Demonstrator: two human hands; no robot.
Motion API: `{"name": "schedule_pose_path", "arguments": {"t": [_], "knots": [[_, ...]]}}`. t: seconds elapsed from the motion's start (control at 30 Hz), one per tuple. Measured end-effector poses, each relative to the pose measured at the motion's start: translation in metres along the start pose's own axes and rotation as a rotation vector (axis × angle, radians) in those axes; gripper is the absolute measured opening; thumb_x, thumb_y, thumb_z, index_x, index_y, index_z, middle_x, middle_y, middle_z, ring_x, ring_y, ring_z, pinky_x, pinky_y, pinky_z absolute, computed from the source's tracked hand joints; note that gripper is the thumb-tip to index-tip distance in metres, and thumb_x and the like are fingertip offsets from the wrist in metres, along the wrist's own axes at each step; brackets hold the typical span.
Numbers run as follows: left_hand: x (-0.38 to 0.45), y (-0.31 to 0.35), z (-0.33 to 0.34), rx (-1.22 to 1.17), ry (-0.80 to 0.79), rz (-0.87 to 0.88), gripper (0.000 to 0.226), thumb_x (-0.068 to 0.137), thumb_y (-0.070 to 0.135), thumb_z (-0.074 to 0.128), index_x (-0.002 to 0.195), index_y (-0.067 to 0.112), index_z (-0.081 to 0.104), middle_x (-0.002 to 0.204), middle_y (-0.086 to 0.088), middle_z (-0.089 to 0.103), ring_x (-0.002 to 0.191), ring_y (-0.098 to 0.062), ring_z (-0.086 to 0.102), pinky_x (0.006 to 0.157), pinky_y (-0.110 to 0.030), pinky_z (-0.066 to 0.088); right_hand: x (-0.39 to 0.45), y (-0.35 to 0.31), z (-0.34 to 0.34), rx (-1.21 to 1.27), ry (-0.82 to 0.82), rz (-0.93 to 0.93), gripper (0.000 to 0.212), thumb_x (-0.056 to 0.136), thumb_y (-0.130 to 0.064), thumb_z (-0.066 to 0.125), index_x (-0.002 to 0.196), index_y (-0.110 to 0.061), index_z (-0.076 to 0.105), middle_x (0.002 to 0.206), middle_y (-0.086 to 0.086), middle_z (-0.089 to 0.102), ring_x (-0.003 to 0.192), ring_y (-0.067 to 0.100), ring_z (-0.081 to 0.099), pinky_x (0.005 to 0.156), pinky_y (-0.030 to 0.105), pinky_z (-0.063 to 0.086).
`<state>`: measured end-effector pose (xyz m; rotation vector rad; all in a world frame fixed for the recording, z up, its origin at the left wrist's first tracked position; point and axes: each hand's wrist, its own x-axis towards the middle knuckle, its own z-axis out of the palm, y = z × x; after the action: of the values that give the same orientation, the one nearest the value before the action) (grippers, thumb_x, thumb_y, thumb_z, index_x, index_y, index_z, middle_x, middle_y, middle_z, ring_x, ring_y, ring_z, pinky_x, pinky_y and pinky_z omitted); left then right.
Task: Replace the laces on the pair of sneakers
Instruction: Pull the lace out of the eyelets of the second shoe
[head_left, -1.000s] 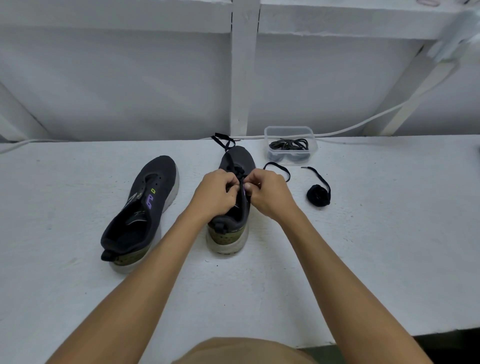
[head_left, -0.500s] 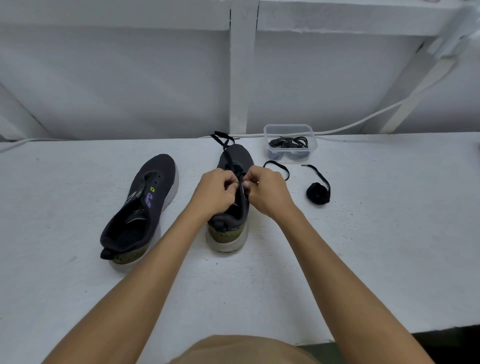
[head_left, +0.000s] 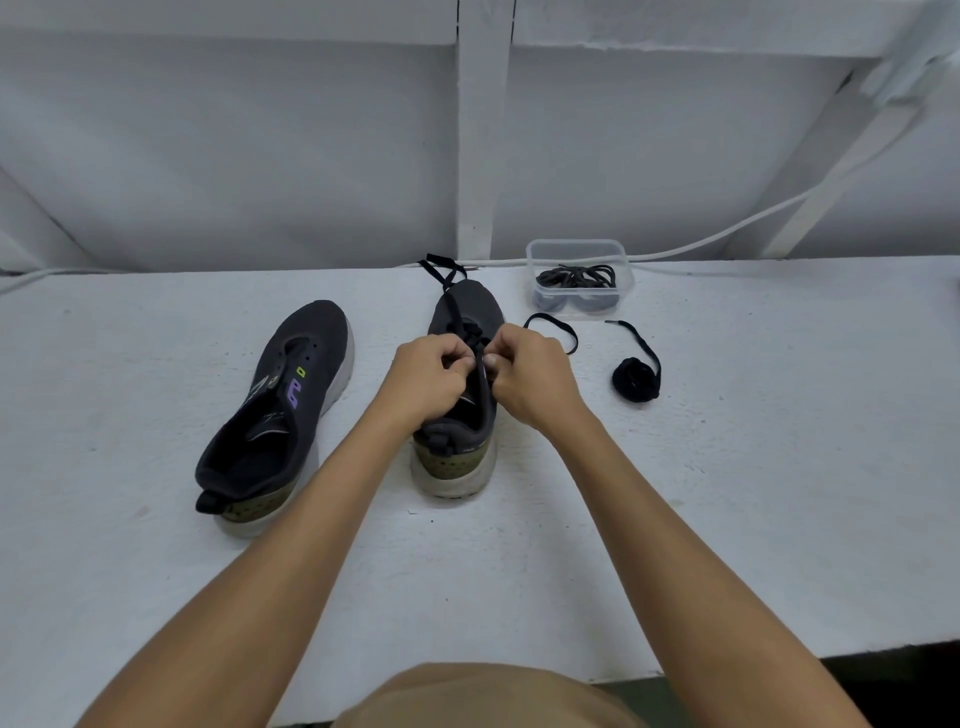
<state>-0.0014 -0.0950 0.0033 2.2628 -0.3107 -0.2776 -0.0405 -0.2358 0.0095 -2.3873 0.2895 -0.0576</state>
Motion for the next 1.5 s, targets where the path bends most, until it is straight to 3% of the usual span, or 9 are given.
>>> {"name": "schedule_pose_path", "arguments": {"t": [0.17,0.33,0.53,0.67,0.77,0.97,1.07,1.27,1.5], "knots": [[0.003,0.0,0.002,0.07,-0.018,0.019,0.01,0.096,0.018,0.061,0.093,0.021,0.07,0.091,0.002,0.067,0.076,-0.006,0.056,0.062,-0.014,0.038,-0.001,0.007,-0.001,0.077,-0.039,0.026,0.014,0.096,-0.014,0.059,0.083,-0.02,0.061,0.08,-0.007,0.065,0.08,0.018,0.06,0.065,0.029,0.044],[0.003,-0.002,-0.002,0.06,-0.053,0.005,0.012,0.097,0.026,0.061,0.095,0.024,0.073,0.097,0.009,0.069,0.09,-0.009,0.06,0.07,-0.017,0.041,0.0,0.013,-0.004,0.198,-0.075,0.078,0.01,0.098,-0.016,0.057,0.09,-0.016,0.064,0.087,-0.006,0.071,0.087,0.017,0.066,0.081,0.037,0.054],[0.007,0.006,-0.017,-0.199,-0.158,-0.257,0.043,0.088,0.058,0.065,0.089,0.017,0.078,0.089,-0.004,0.075,0.09,-0.02,0.072,0.088,-0.038,0.058,-0.002,0.009,0.0,0.074,-0.037,-0.045,0.015,0.097,-0.02,0.061,0.082,-0.024,0.06,0.075,-0.012,0.063,0.074,0.011,0.058,0.065,0.025,0.039],[0.011,0.006,-0.019,-0.247,-0.158,-0.276,0.012,0.086,0.027,0.072,0.081,0.018,0.079,0.083,0.0,0.077,0.089,-0.019,0.073,0.085,-0.035,0.059,-0.003,0.011,0.003,0.098,-0.035,-0.034,0.014,0.096,-0.021,0.061,0.083,-0.027,0.063,0.077,-0.016,0.063,0.076,0.009,0.058,0.065,0.023,0.039],[0.009,0.003,-0.018,-0.296,-0.153,-0.252,0.011,0.088,0.016,0.07,0.082,0.019,0.079,0.084,0.002,0.076,0.086,-0.015,0.071,0.082,-0.027,0.057,-0.001,0.01,0.002,0.118,-0.062,0.001,0.014,0.097,-0.023,0.06,0.084,-0.026,0.063,0.08,-0.015,0.065,0.079,0.011,0.059,0.069,0.027,0.044],[0.009,-0.001,-0.014,-0.312,-0.132,-0.226,0.012,0.089,0.017,0.071,0.083,0.023,0.079,0.086,0.004,0.076,0.087,-0.012,0.07,0.089,-0.031,0.057,0.003,0.01,0.0,0.168,-0.088,0.065,0.013,0.097,-0.023,0.059,0.084,-0.024,0.062,0.083,-0.009,0.066,0.08,0.011,0.06,0.071,0.027,0.046],[0.009,-0.001,-0.011,-0.306,-0.117,-0.246,0.015,0.088,0.02,0.069,0.079,0.027,0.079,0.084,0.007,0.076,0.087,-0.012,0.071,0.09,-0.035,0.058,-0.002,0.009,0.004,0.083,-0.032,0.017,0.013,0.098,-0.021,0.057,0.085,-0.024,0.059,0.08,-0.012,0.064,0.076,0.011,0.057,0.063,0.026,0.04],[0.01,0.004,-0.008,-0.289,-0.093,-0.252,0.014,0.085,0.026,0.069,0.078,0.031,0.08,0.089,0.007,0.076,0.09,-0.013,0.071,0.09,-0.039,0.059,-0.009,0.013,0.007,-0.022,0.035,-0.159,0.008,0.101,-0.015,0.052,0.099,-0.011,0.057,0.088,0.004,0.07,0.08,0.027,0.062,0.069,0.04,0.048],[0.004,-0.003,-0.011,-0.275,-0.143,-0.182,0.024,0.097,0.034,0.06,0.08,0.029,0.077,0.094,0.005,0.074,0.096,-0.015,0.069,0.096,-0.04,0.054,-0.002,0.017,0.008,0.129,0.025,-0.027,0.012,0.098,-0.016,0.055,0.089,-0.019,0.062,0.083,-0.006,0.071,0.079,0.015,0.065,0.07,0.031,0.047]]}}
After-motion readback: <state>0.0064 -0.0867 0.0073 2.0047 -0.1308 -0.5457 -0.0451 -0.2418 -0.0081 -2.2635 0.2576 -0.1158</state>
